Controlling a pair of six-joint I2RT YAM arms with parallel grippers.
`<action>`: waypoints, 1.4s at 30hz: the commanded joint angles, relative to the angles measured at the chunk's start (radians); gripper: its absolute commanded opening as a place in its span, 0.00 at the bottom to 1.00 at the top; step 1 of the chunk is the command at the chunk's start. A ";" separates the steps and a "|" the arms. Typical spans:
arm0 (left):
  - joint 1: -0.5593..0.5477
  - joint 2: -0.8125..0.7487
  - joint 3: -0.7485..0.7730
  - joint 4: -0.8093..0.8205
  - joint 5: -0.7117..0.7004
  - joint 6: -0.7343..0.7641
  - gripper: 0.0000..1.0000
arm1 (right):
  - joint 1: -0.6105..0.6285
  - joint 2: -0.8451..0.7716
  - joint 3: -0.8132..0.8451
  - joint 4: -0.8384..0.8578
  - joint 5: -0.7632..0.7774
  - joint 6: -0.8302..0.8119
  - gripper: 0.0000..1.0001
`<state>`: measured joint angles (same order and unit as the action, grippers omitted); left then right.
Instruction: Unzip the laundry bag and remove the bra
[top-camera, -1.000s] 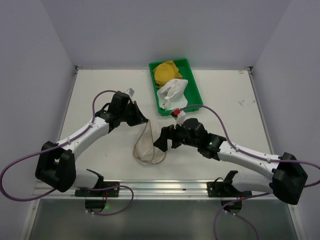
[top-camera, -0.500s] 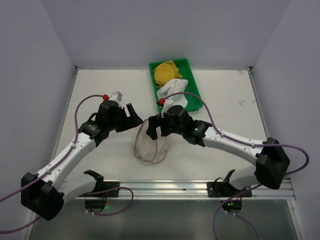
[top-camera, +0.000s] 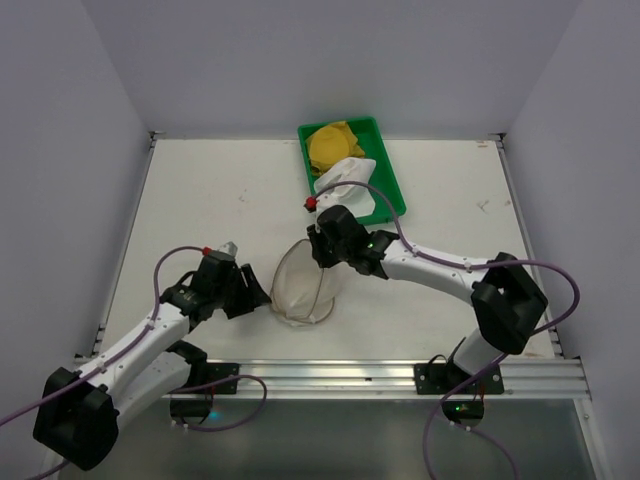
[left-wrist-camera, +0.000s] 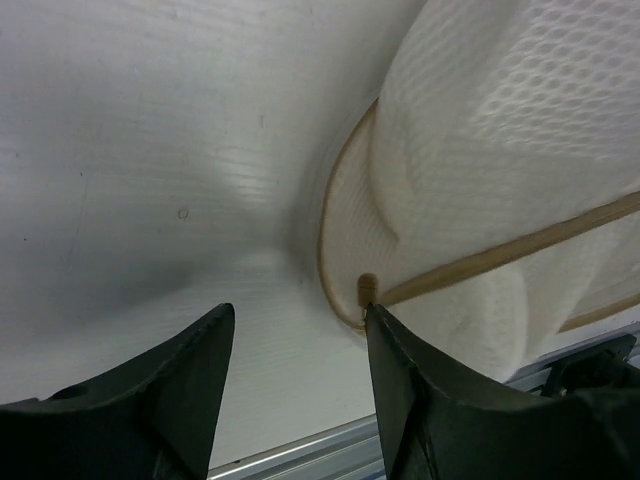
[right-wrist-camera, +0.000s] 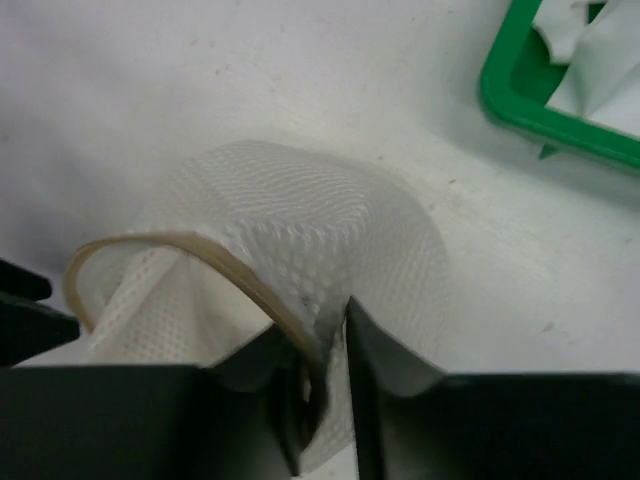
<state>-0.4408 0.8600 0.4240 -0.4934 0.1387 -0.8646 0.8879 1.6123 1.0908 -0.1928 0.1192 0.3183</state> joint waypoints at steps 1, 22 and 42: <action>-0.004 0.051 -0.024 0.145 0.067 -0.054 0.57 | -0.015 -0.057 0.004 -0.020 0.091 0.027 0.12; 0.039 0.034 -0.066 0.373 -0.070 -0.008 0.64 | 0.011 -0.302 0.314 -0.316 0.005 0.156 0.00; -0.012 0.124 -0.280 1.214 0.631 0.153 0.65 | 0.005 -0.227 0.396 -0.324 0.022 0.131 0.00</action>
<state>-0.4206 0.9318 0.1318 0.5735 0.6140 -0.7216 0.8955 1.3769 1.4437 -0.5266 0.1387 0.4526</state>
